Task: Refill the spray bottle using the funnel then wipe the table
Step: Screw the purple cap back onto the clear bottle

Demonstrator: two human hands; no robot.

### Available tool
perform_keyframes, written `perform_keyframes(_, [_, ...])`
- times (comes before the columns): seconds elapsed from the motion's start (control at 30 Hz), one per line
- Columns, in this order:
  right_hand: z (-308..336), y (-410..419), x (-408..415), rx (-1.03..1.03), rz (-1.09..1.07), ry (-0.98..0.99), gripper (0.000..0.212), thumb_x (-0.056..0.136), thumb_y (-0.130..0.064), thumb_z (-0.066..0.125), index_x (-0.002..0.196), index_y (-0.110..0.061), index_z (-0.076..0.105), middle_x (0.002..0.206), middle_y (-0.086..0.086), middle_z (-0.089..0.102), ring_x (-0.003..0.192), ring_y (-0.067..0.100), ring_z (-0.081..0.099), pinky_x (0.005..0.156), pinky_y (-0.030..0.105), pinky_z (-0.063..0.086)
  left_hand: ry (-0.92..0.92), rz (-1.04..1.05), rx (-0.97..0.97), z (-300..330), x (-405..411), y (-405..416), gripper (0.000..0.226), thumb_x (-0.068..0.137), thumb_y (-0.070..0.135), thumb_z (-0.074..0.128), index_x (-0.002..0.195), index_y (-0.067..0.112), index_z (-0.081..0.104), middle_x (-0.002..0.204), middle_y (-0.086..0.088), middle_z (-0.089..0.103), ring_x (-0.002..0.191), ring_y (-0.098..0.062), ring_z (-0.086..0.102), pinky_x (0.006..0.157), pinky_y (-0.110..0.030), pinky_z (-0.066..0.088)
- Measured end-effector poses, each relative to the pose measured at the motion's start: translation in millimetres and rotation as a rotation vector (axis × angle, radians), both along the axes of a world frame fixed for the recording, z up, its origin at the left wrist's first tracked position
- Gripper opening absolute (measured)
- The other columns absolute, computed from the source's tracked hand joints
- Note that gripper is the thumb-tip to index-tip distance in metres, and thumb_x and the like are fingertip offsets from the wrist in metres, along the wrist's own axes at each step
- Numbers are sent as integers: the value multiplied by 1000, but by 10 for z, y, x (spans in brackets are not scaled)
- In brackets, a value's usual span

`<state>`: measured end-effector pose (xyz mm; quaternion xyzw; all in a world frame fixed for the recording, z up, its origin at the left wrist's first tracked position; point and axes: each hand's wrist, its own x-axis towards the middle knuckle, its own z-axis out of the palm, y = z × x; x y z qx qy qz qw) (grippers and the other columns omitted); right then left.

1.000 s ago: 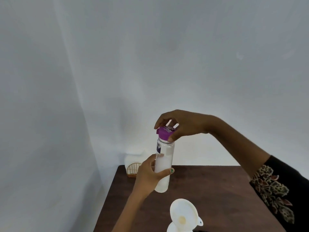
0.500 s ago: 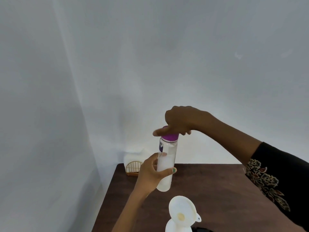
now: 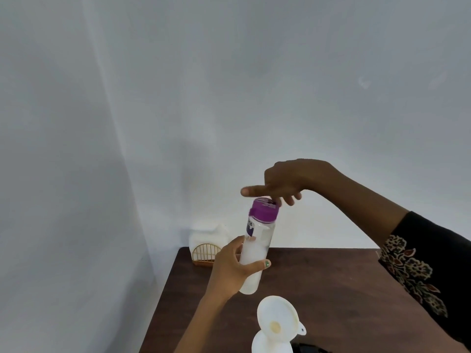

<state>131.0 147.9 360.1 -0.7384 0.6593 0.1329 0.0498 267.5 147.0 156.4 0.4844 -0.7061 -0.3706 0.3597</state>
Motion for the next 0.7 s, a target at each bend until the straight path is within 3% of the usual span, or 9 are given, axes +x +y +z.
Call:
perform_keyframes(0.07, [14,1,-6,-69,3,-21,77,87,-71,24,87,-9,69,82,8,71,67,20,62,70,31,45,18,26,12,-22,7,-8,64,71,44,77,126,28,48,125,5,58,102,-12,59,87,-28,53])
perform_keyframes(0.17, [44,14,-37,-65,209,-218,36,92,-47,51,118,-24,61,112,0,63,87,13,58,78,25,45,25,36,15,-30,18,-24,64,70,44,77,126,28,48,125,4,59,100,-12,59,86,-28,53])
perform_keyframes(0.23, [39,29,-29,37,297,-312,42,87,-28,65,127,-33,54,121,-5,56,86,9,59,79,24,48,20,48,23,-28,15,-33,65,70,45,77,126,29,48,124,5,58,103,-13,59,88,-30,53])
perform_keyframes(0.33, [-32,22,21,7,232,-249,26,87,-36,64,109,-21,62,99,4,65,62,12,60,64,24,51,27,51,18,-13,11,-26,58,70,43,77,117,35,46,116,10,55,99,-11,57,84,-25,51])
perform_keyframes(0.43, [-79,-2,63,-255,131,6,61,91,-63,34,66,-11,56,70,3,64,60,18,57,61,28,41,47,49,8,-16,23,-15,54,70,41,78,112,37,44,111,12,55,96,-9,57,79,-22,50])
perform_keyframes(0.5, [-94,-29,52,-336,153,-23,62,91,-64,31,61,-14,52,67,-2,60,67,19,56,65,30,39,56,54,10,-25,38,-18,54,70,41,78,112,37,45,110,13,55,95,-9,58,77,-20,50])
perform_keyframes(0.6, [-69,-34,2,-169,281,-266,30,90,-50,53,94,-23,64,96,-5,61,92,17,57,74,27,43,36,59,9,-45,43,-35,60,69,42,78,120,32,49,117,8,58,99,-12,59,83,-26,53])
perform_keyframes(0.67, [-64,-19,-5,-2,353,-324,36,86,-37,64,121,-31,56,121,-5,53,104,15,55,83,26,46,25,73,19,-49,32,-42,63,70,42,78,124,29,49,120,7,57,103,-14,59,89,-32,53])
perform_keyframes(0.7, [-79,-20,-10,50,347,-316,41,85,-34,67,124,-33,54,122,-5,52,103,15,56,83,27,49,20,80,20,-46,30,-42,63,70,42,77,125,29,48,118,9,55,103,-14,58,89,-32,52])
